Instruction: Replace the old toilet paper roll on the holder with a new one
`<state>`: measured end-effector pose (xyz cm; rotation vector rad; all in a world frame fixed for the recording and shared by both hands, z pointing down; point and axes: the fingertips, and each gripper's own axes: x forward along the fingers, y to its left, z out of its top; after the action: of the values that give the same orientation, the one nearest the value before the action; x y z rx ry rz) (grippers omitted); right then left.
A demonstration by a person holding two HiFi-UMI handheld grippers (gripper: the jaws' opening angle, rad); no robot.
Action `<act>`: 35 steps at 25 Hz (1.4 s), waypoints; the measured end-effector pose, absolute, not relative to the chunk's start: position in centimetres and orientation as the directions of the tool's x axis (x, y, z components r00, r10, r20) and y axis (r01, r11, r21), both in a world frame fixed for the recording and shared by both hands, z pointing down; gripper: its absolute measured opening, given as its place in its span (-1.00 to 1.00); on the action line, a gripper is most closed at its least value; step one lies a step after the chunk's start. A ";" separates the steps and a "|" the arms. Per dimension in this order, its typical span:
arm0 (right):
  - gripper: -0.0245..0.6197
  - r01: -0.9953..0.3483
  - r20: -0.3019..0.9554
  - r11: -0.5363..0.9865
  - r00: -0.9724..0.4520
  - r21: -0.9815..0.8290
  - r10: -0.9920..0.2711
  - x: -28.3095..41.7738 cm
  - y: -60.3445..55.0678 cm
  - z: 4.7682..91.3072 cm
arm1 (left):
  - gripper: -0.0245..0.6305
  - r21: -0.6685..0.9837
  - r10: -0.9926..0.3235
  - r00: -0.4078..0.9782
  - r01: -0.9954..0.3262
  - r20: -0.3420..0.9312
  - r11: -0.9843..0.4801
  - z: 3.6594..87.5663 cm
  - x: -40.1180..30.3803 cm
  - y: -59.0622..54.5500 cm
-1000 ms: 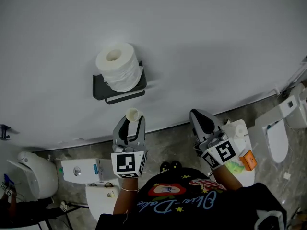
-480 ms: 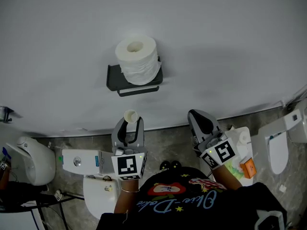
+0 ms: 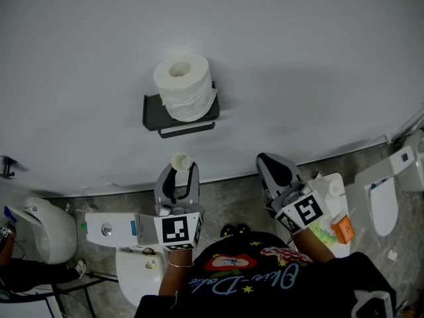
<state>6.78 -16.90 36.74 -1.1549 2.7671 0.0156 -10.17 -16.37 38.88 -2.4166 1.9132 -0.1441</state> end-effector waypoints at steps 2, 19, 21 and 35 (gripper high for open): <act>-0.88 -0.667 -0.152 0.745 -0.734 -0.020 -0.662 6.0 -16.7 35.6 | -0.43 -0.101 -0.972 0.231 -0.967 0.036 -0.234 38.8 -10.1 -16.4; -0.46 0.101 0.347 0.778 -0.925 0.620 -0.156 -5.7 -18.9 19.9 | -0.43 -0.053 -0.975 0.221 -0.974 0.018 -0.222 38.6 -11.4 -15.4; -0.46 0.209 0.480 0.757 -0.863 0.620 -0.155 -6.3 -20.1 20.2 | -0.43 -0.051 -0.977 0.212 -0.976 0.006 -0.212 38.4 -11.8 -15.2; -0.30 0.561 0.889 0.741 -0.446 0.368 -0.104 -8.3 -23.4 23.7 | -0.43 -0.006 -0.988 0.153 -0.988 0.018 -0.153 39.2 -14.3 -14.4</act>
<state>-8.33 -23.39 23.67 0.7102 3.8189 1.6027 -14.35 -14.43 39.15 -2.3908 2.0488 -0.0273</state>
